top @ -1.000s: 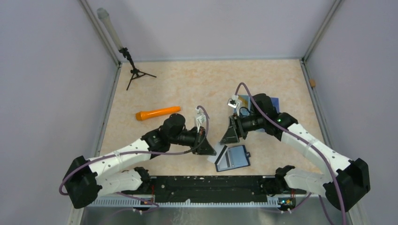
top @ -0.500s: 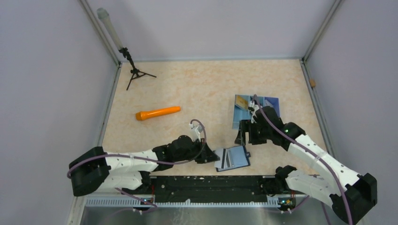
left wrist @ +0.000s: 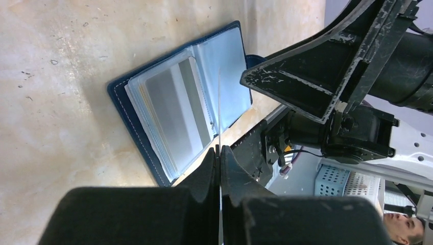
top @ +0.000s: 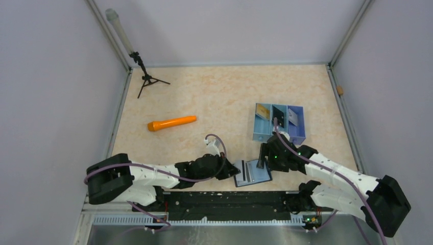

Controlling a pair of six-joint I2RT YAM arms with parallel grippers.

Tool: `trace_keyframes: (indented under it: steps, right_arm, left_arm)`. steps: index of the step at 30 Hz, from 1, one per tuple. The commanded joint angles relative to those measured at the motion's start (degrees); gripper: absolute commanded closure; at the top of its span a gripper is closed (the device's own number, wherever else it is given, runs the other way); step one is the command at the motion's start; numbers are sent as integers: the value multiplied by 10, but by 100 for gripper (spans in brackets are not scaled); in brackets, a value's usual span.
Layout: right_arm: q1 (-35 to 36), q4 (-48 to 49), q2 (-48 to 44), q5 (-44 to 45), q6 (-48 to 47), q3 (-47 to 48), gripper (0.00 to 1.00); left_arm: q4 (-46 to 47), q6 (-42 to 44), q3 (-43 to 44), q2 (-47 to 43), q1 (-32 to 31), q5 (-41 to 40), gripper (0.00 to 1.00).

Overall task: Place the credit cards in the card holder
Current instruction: Insert the credit card into the card holder.

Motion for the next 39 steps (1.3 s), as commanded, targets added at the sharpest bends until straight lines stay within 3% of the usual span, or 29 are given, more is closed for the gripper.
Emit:
trace_keyframes:
  steps: [1,10,20,25,39]
  right_arm:
    - [28,56,40,34,37,1,26]
    - [93,80,81,33,75,-1,40]
    - [99,76,86,39,83,-12,55]
    - [99,71,95,42,79,-12,65]
    - [100,67,103,49,77,-12,81]
  left_arm:
    - [33,-9,19,10,-4,-21,100]
    - [45,-18,3,17,-4,-18,100]
    - [107,-64,-40,57,-5,-14,100]
    - [92,-71,-34,64,-5,-17,100]
    - [77,-92,-41,59,-12,-33,100]
